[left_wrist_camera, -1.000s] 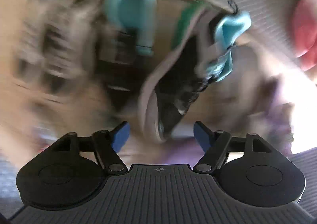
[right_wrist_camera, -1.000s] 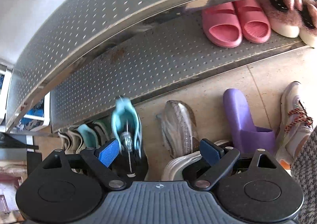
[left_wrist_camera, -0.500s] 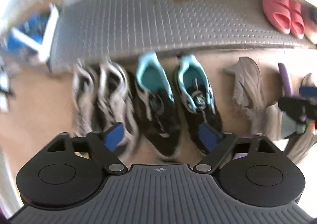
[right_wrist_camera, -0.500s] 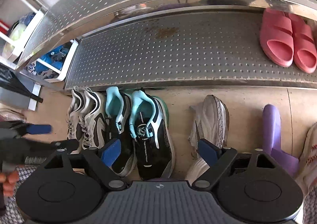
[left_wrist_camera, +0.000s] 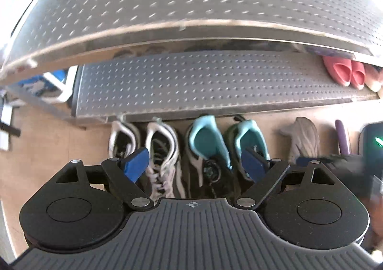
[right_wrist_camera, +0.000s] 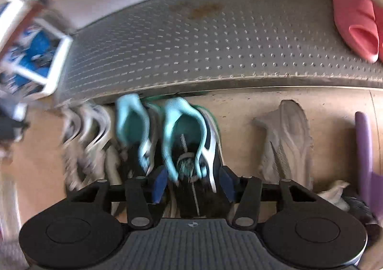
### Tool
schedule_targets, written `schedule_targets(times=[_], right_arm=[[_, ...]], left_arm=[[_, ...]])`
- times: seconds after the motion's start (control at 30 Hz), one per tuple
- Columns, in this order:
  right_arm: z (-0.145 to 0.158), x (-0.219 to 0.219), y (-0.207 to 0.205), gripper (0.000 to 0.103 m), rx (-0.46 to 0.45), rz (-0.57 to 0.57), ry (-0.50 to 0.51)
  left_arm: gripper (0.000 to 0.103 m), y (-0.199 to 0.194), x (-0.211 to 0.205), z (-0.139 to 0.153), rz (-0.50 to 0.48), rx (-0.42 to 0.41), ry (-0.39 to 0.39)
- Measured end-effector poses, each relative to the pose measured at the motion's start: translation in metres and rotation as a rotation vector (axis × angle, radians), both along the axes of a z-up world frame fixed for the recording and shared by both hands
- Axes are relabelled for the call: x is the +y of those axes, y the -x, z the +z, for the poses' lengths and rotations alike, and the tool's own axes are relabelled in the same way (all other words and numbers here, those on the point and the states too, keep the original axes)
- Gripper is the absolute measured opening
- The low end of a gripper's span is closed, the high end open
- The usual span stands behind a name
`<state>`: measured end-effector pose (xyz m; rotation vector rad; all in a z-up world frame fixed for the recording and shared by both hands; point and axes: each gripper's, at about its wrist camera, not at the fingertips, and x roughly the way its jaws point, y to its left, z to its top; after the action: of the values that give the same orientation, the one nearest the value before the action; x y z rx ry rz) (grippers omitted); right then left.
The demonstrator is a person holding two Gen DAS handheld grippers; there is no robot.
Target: Organize scattered shoes
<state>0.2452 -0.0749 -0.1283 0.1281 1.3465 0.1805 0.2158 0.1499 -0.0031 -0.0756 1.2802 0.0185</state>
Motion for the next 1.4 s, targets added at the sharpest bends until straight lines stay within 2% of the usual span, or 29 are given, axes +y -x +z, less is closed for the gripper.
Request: schedule_targets(times=[0.13,0.2,0.3,0.33,0.4,0.43,0.5,0.53,0.67,0.77,0.87,0.93,1.0,1.07,1.2,1.3,1.4], right_arm=[[-0.034,0.003,-0.023,0.054,0.056,-0.136,0.009],[-0.047,0.009,-0.028,0.053,0.069,-0.127,0.033],[-0.064,0.024,-0.028,0.053,0.032,-0.045,0.113],[-0.071,0.025,-0.027,0.055,0.029,-0.053,0.125],[-0.083,0.013,-0.028,0.056,0.097,-0.168,0.075],[-0.09,0.002,-0.029,0.055,0.157,-0.275,0.018],[-0.094,-0.014,-0.029,0.048,0.198,-0.429,-0.039],[-0.095,-0.024,-0.028,0.042,0.206,-0.525,-0.067],[-0.097,-0.054,-0.014,0.041,0.194,-0.81,-0.219],[-0.097,-0.063,-0.004,0.041,0.134,-0.911,-0.256],[-0.093,-0.057,-0.006,0.048,0.093,-0.807,-0.245],[-0.086,-0.06,-0.01,0.061,0.097,-0.769,-0.274],[-0.075,-0.066,-0.012,0.068,0.106,-0.751,-0.298],[-0.059,-0.07,-0.015,0.068,0.115,-0.696,-0.297],[-0.002,-0.078,-0.01,0.071,0.06,-0.45,-0.233],[0.059,-0.098,0.015,0.074,0.004,-0.238,-0.178],[0.101,-0.124,0.046,0.08,-0.044,-0.117,-0.124]], left_arm=[[0.088,0.003,0.011,0.005,0.031,0.004,0.026],[0.089,0.002,0.014,0.005,0.045,0.005,0.04],[0.089,-0.001,0.016,0.005,0.064,0.003,0.058],[0.089,-0.002,0.017,0.005,0.077,0.005,0.064],[0.09,-0.004,0.02,0.003,0.097,0.016,0.061],[0.09,-0.005,0.02,0.001,0.102,0.022,0.061],[0.089,-0.007,0.02,-0.001,0.107,0.029,0.064],[0.089,-0.007,0.02,-0.002,0.11,0.031,0.065],[0.09,-0.009,0.018,-0.003,0.108,0.029,0.064],[0.09,-0.008,0.015,-0.003,0.099,0.03,0.058],[0.09,-0.008,0.014,-0.003,0.096,0.03,0.047],[0.09,-0.009,0.014,-0.003,0.096,0.029,0.042],[0.09,-0.009,0.012,-0.003,0.086,0.026,0.03],[0.09,-0.009,0.009,-0.004,0.075,0.028,0.016],[0.09,-0.008,0.0,-0.004,0.044,0.026,0.002],[0.09,-0.007,-0.01,-0.003,0.006,0.02,-0.011],[0.09,-0.002,-0.038,0.0,-0.086,0.006,-0.029]])
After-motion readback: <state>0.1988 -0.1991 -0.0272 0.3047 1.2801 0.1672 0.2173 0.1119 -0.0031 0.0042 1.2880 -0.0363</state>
